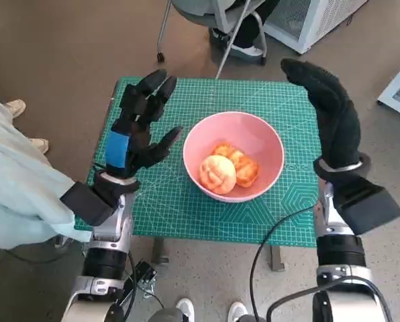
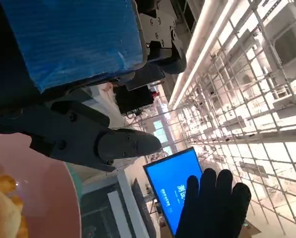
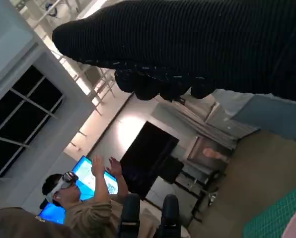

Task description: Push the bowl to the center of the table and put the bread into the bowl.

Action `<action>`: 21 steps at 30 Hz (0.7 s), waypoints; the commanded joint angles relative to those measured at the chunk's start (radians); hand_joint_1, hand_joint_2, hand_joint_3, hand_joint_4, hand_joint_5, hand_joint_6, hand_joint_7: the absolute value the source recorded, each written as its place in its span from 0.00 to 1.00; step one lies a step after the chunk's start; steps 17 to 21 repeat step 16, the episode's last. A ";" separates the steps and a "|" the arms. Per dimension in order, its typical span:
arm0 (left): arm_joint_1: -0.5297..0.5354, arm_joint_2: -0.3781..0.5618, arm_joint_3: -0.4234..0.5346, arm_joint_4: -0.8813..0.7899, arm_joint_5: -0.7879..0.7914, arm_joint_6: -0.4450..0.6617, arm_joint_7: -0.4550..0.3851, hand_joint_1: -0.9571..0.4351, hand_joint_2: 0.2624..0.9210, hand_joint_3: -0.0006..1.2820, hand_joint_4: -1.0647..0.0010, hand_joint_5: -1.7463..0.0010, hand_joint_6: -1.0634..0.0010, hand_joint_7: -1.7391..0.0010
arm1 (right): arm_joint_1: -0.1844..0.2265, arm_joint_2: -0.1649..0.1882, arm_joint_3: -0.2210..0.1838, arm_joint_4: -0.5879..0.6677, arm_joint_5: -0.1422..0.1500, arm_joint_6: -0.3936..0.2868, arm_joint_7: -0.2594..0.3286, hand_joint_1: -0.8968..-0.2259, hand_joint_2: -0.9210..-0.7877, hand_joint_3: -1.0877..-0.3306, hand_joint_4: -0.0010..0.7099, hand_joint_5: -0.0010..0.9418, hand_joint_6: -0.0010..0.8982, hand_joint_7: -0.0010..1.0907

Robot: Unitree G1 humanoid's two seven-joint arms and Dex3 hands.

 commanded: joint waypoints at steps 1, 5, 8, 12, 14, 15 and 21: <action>0.006 0.002 0.000 0.007 -0.003 -0.026 -0.005 0.33 1.00 0.26 0.72 0.99 0.94 0.63 | -0.001 0.003 -0.001 0.015 0.019 0.019 0.024 0.44 0.00 0.39 0.37 0.00 0.00 0.63; 0.007 0.002 -0.001 0.011 -0.005 -0.034 -0.010 0.33 1.00 0.26 0.72 0.99 0.94 0.64 | -0.007 0.005 -0.005 0.021 0.032 0.024 0.037 0.45 0.00 0.39 0.37 0.00 0.00 0.62; 0.006 0.002 -0.003 0.017 -0.002 -0.042 -0.011 0.33 1.00 0.26 0.72 0.99 0.94 0.64 | -0.013 0.006 -0.007 0.027 0.036 0.026 0.042 0.46 0.00 0.39 0.37 0.00 0.00 0.62; 0.005 0.004 -0.007 0.023 0.005 -0.053 -0.012 0.33 1.00 0.26 0.72 0.99 0.94 0.64 | -0.017 0.009 -0.008 0.034 0.039 0.027 0.044 0.47 0.00 0.38 0.36 0.00 0.00 0.62; 0.007 0.005 -0.009 0.022 0.007 -0.056 -0.013 0.33 1.00 0.26 0.72 0.99 0.94 0.64 | -0.017 0.011 -0.006 0.033 0.038 0.029 0.042 0.47 0.00 0.38 0.36 0.00 0.00 0.62; 0.008 0.005 -0.010 0.024 0.007 -0.058 -0.015 0.33 1.00 0.26 0.72 0.99 0.94 0.64 | -0.017 0.012 -0.006 0.033 0.037 0.032 0.040 0.47 0.00 0.38 0.36 0.00 0.00 0.62; 0.008 0.006 -0.011 0.025 0.007 -0.059 -0.016 0.33 1.00 0.26 0.72 0.99 0.94 0.64 | -0.017 0.013 -0.005 0.033 0.037 0.033 0.039 0.47 0.00 0.38 0.36 0.00 0.00 0.62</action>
